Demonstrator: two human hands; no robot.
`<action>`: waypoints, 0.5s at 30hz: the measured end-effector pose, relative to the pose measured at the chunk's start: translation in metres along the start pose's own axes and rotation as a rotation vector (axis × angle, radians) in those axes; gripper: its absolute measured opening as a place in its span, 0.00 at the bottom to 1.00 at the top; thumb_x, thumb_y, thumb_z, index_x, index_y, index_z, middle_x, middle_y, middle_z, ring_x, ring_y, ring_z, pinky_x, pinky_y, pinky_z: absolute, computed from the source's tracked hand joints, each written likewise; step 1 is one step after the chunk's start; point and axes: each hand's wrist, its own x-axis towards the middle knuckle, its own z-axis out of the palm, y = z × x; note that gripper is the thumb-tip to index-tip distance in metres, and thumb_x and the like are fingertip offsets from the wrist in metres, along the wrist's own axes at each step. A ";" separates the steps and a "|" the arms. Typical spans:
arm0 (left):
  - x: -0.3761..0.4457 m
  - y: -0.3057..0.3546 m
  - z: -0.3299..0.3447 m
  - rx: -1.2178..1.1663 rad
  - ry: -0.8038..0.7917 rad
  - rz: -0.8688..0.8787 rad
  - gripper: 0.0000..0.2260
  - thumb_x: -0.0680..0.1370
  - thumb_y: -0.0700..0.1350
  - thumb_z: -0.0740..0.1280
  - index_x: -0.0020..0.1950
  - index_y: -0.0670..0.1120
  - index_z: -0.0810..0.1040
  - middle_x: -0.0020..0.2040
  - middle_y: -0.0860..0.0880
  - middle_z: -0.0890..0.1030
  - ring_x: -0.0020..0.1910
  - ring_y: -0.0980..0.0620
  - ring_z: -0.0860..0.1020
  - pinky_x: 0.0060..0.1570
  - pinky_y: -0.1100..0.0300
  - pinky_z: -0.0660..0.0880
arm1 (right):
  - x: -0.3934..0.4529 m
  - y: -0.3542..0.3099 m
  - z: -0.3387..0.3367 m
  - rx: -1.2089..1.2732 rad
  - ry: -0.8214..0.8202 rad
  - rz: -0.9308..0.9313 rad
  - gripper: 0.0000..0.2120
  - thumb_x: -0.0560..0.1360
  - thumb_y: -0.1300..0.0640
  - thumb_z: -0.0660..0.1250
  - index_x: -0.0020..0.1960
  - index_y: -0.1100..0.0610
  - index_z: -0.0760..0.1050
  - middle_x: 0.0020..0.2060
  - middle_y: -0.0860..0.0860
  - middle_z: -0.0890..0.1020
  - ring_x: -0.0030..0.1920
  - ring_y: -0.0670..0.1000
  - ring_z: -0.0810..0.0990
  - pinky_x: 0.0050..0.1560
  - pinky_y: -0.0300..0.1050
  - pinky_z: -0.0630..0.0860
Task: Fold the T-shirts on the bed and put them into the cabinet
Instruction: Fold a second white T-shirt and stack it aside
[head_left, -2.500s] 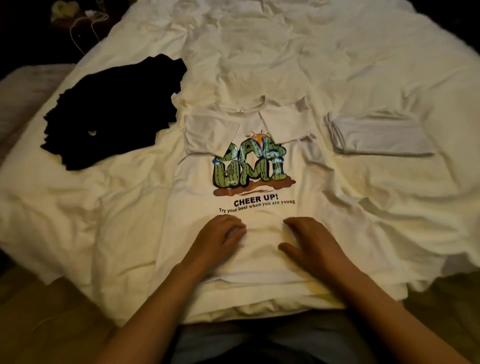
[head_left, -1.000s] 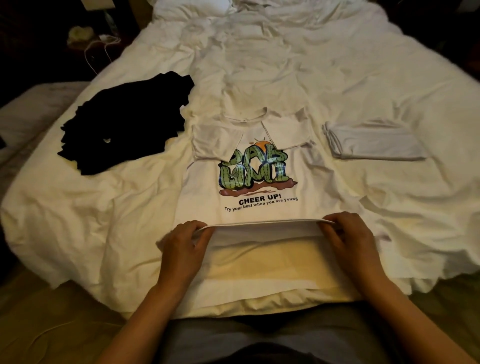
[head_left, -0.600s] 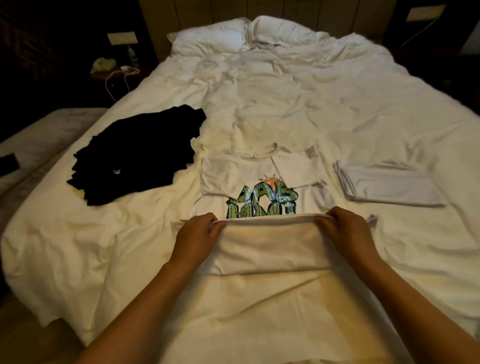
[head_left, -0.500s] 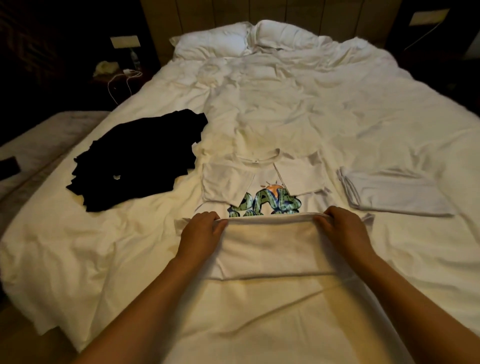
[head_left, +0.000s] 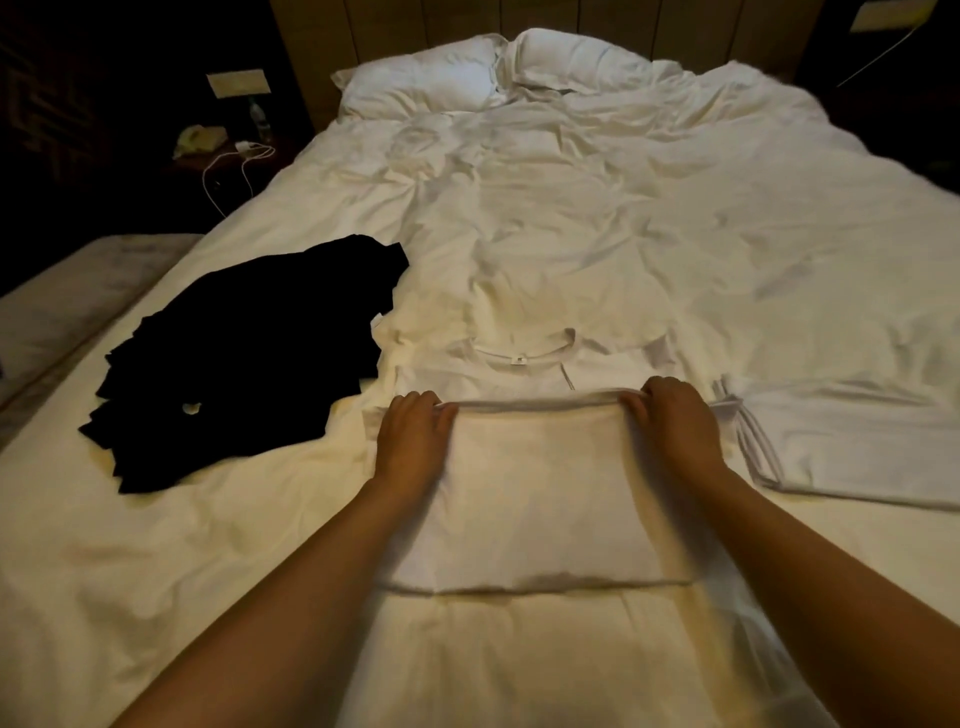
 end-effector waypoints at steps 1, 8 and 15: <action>0.009 -0.002 0.003 0.012 0.005 0.000 0.12 0.82 0.50 0.64 0.44 0.44 0.77 0.45 0.46 0.78 0.50 0.45 0.73 0.51 0.52 0.68 | 0.009 -0.001 0.004 0.000 0.011 -0.004 0.14 0.80 0.51 0.65 0.41 0.59 0.72 0.38 0.54 0.73 0.45 0.60 0.75 0.38 0.48 0.62; 0.075 -0.007 0.029 0.104 0.045 0.064 0.11 0.82 0.49 0.64 0.46 0.43 0.77 0.46 0.44 0.78 0.51 0.42 0.73 0.52 0.52 0.66 | 0.073 0.002 0.033 -0.020 0.047 -0.022 0.14 0.81 0.52 0.63 0.44 0.62 0.75 0.43 0.60 0.78 0.49 0.62 0.75 0.41 0.50 0.65; 0.124 -0.014 0.046 0.093 0.045 0.050 0.10 0.83 0.49 0.63 0.47 0.43 0.75 0.47 0.43 0.77 0.52 0.42 0.72 0.53 0.50 0.67 | 0.125 0.006 0.059 -0.052 0.030 -0.022 0.12 0.81 0.54 0.62 0.46 0.63 0.75 0.45 0.60 0.78 0.51 0.61 0.75 0.43 0.50 0.65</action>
